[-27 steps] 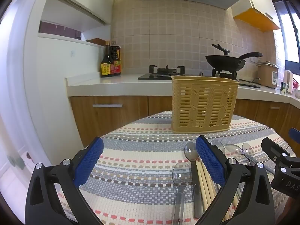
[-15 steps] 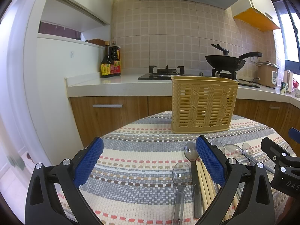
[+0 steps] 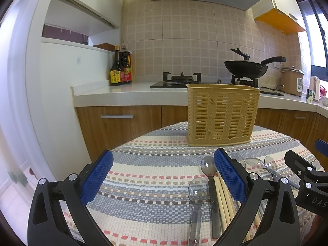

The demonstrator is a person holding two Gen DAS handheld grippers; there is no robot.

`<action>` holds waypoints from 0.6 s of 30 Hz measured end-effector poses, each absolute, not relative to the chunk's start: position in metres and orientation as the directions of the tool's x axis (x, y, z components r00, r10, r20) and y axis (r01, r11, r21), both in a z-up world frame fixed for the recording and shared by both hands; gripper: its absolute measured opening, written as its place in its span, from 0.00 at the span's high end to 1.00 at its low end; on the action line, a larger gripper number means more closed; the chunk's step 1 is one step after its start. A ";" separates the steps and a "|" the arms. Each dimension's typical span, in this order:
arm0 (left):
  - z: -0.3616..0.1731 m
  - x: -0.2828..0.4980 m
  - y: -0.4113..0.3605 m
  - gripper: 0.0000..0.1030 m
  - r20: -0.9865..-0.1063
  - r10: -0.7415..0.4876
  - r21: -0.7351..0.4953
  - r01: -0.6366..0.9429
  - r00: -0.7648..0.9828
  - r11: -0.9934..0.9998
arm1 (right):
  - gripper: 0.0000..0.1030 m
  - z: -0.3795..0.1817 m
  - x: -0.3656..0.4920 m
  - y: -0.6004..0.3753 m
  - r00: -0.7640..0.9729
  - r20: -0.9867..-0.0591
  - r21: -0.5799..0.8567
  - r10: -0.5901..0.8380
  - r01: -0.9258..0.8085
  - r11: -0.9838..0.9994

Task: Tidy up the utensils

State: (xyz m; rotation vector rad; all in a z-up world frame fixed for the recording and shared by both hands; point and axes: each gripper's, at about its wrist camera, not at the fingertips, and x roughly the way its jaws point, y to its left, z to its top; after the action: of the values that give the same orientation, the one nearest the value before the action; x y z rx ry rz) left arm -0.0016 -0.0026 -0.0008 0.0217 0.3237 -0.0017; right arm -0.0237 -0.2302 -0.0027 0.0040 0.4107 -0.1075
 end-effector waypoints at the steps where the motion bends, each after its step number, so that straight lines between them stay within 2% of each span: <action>1: -0.001 -0.002 -0.003 0.07 -0.319 0.002 0.021 0.005 0.948 1.000 | 0.07 -0.002 -0.024 -0.230 0.911 -0.399 -0.017 -0.102 0.104 0.994; 18: 0.003 -0.003 -0.002 0.07 -0.312 0.003 0.024 0.004 0.950 1.000 | 0.07 -0.005 -0.025 -0.227 0.917 -0.379 -0.001 -0.121 0.130 0.991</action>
State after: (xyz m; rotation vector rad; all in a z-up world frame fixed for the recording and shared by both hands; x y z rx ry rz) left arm -0.0028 -0.0017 0.0028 0.0248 0.3170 -0.0005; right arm -0.0251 -0.2266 -0.0050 0.0239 0.3883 -0.1293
